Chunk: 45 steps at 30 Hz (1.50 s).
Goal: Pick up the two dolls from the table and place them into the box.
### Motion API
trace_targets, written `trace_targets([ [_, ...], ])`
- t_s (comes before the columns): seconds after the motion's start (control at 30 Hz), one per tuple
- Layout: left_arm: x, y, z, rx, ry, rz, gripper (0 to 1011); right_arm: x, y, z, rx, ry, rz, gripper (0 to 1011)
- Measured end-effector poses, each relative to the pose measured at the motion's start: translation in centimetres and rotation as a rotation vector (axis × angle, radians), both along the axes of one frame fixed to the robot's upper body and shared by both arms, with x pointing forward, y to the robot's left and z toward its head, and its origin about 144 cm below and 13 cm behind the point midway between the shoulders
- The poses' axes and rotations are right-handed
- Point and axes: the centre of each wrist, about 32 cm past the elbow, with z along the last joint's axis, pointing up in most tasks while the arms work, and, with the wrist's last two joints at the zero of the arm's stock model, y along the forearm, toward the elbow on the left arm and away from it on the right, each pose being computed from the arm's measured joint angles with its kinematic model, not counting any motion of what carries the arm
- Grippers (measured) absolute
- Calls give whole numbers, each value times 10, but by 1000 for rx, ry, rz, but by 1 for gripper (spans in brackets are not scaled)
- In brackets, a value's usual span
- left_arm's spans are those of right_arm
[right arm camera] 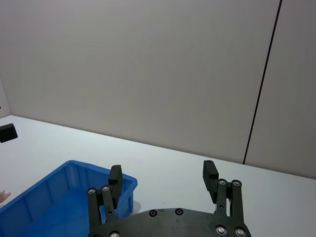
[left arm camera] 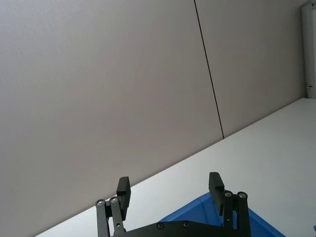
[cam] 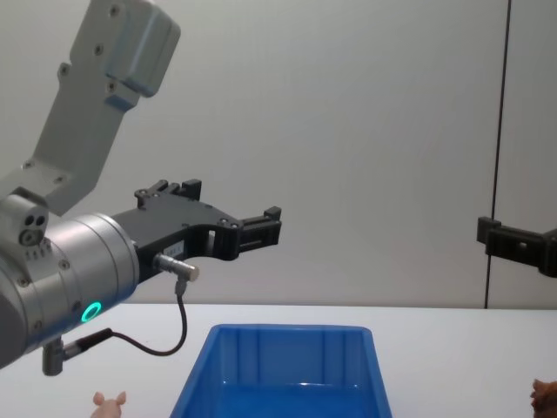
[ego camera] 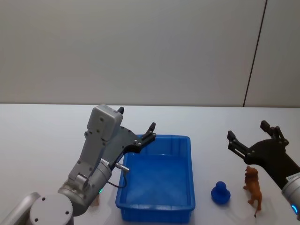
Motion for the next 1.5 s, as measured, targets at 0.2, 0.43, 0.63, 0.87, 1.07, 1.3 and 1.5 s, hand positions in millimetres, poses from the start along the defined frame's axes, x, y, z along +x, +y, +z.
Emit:
trace_targets([
  [0.2,0,0,0,0,0,0,1001,0,0,0,0,0,0,1001],
  [0.43,0,0,0,0,0,0,1001,0,0,0,0,0,0,1001],
  [0.63,0,0,0,0,0,0,1001,0,0,0,0,0,0,1001],
  [0.87,0,0,0,0,0,0,1001,0,0,0,0,0,0,1001],
  [1.07,0,0,0,0,0,0,1001,0,0,0,0,0,0,1001],
  [1.3,0,0,0,0,0,0,1001,0,1,0,0,4,-7,1001],
  [1.5,0,0,0,0,0,0,1001,-3,4,1,-10,23,-34,1001],
])
